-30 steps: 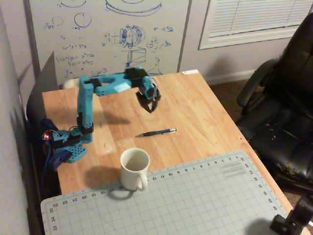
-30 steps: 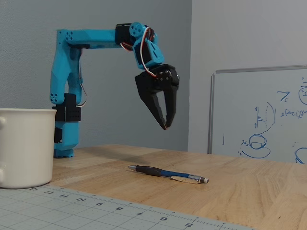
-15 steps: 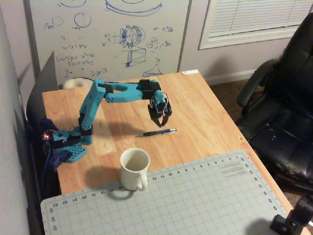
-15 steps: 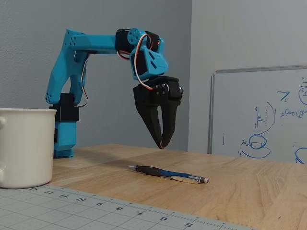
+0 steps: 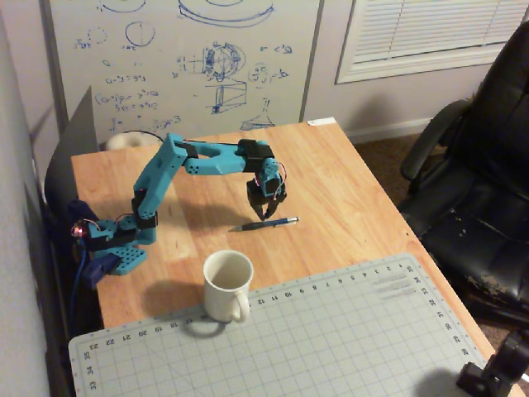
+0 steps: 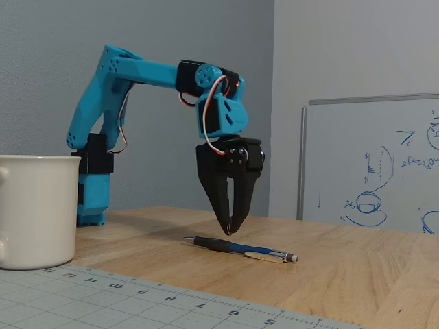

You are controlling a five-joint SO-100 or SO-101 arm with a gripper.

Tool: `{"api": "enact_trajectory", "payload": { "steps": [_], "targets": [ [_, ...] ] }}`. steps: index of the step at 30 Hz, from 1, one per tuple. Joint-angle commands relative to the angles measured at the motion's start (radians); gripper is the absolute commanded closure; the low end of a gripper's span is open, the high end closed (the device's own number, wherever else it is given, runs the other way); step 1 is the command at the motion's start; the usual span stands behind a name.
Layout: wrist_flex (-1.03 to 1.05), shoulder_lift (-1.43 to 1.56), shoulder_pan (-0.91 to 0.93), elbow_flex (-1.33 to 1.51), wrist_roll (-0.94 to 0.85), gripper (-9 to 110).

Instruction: Touch the pen.

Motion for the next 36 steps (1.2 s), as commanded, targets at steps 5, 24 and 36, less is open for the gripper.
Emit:
{"api": "enact_trajectory", "payload": {
  "steps": [5,24,36],
  "targets": [
    [-0.009,-0.011,-0.017,-0.086,0.009,101],
    [-0.009,-0.018,-0.005,-0.087,0.009,101],
    [-0.009,-0.023,-0.003,-0.087,0.009,101]
  ]
}}
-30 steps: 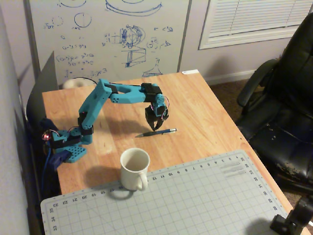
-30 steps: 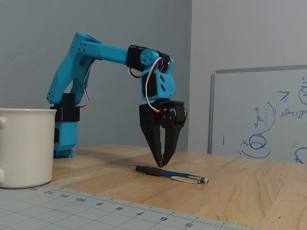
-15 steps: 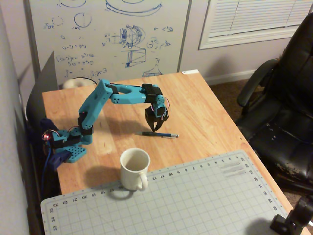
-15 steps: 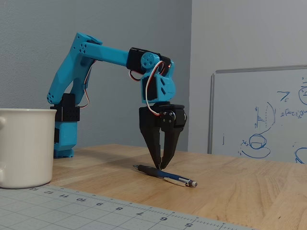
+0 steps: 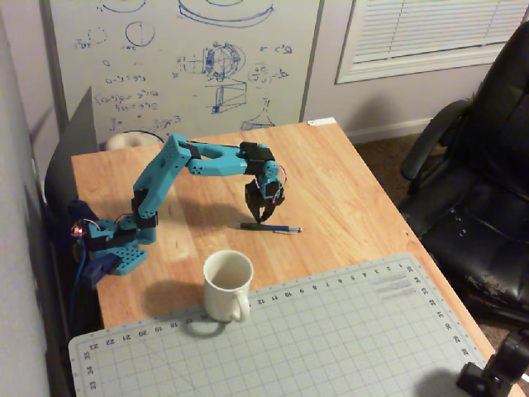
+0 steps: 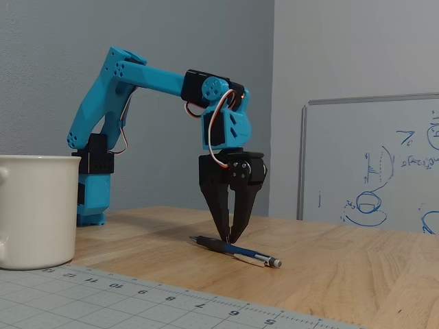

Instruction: Touch the pen.

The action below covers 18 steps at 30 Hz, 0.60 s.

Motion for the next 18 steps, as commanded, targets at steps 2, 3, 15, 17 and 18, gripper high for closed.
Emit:
{"api": "enact_trajectory", "payload": {
  "steps": [2,3,15,17,18],
  "targets": [
    [-0.009,0.032,0.009,-0.081,0.009,101],
    [-0.009,0.032,0.009,-0.081,0.009,101],
    [-0.009,0.034,0.009,-0.081,0.003,101],
    [-0.009,0.034,0.009,-0.081,0.003,101],
    [-0.009,0.034,0.009,-0.081,0.002,101]
  ]
}}
